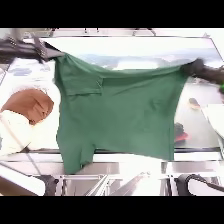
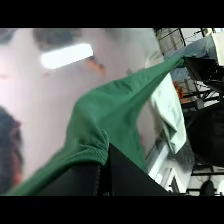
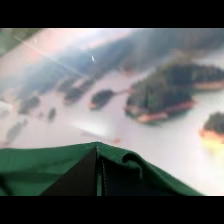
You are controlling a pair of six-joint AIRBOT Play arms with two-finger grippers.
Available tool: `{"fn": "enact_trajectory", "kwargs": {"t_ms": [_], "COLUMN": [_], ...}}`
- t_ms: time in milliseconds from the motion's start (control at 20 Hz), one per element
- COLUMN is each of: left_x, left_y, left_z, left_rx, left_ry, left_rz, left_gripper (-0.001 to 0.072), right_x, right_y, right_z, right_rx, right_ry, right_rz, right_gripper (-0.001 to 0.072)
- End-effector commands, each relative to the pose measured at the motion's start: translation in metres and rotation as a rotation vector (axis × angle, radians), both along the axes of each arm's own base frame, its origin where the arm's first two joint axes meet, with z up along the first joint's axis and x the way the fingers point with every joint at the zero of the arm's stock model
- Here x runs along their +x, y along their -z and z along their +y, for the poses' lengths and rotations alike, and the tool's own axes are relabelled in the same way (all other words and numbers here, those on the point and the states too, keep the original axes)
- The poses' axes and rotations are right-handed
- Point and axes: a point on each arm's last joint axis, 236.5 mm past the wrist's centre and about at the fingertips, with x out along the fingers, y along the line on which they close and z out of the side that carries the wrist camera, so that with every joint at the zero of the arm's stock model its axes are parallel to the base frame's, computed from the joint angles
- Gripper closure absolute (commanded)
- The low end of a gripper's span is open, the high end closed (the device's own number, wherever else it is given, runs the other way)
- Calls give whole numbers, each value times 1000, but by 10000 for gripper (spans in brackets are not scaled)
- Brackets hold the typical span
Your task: Fold the shirts.
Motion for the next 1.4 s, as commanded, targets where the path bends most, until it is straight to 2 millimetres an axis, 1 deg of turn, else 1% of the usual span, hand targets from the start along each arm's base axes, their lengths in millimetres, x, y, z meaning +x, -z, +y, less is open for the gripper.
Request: {"fn": "enact_trajectory", "kwargs": {"t_ms": [0,100,150,200,250,300,400,450,600,700,800,950,1050,1100,1150,1200,1250,1300,1350], "left_x": [40,61,67,69,64,55,38,31,6,-4,-7,-9,-12,-16,-22,-27,-30,-30,-30], "left_y": [111,130,138,146,153,155,159,163,187,197,199,208,219,225,228,228,226,219,210], "left_z": [0,9,14,20,25,26,23,25,41,52,46,32,33,41,47,51,58,62,68], "left_rx": [-6,-42,-56,-57,-59,-65,-47,-17,175,288,301,315,377,425,460,479,492,480,471], "left_ry": [-19,-93,-129,-155,-155,-131,-66,-51,-11,-10,8,33,44,50,58,60,48,38,19], "left_rz": [192,190,188,201,224,247,282,304,384,420,425,428,432,443,464,488,510,513,513], "left_gripper": [687,686,685,685,686,687,696,697,697,695,695,696,698,696,668,481,411,411,412], "right_x": [35,51,58,60,59,55,39,30,-3,-19,-25,-25,-25,-25,-26,-27,-30,-36,-46], "right_y": [92,103,106,108,110,112,118,124,145,161,171,180,184,184,184,184,185,185,180], "right_z": [3,7,7,11,13,14,16,13,-2,-11,-13,-17,-21,-21,-23,-27,-35,-45,-53], "right_rx": [63,84,96,110,119,129,136,135,100,77,77,63,43,44,46,55,63,69,74], "right_ry": [-3,-47,-65,-95,-112,-133,-180,-193,-240,-241,-231,-200,-190,-189,-184,-172,-141,-115,-118], "right_rz": [128,137,137,139,146,158,211,256,395,462,484,490,496,496,498,509,540,572,595], "right_gripper": [698,698,698,698,698,697,698,698,699,699,698,697,695,622,458,437,437,437,448]}}
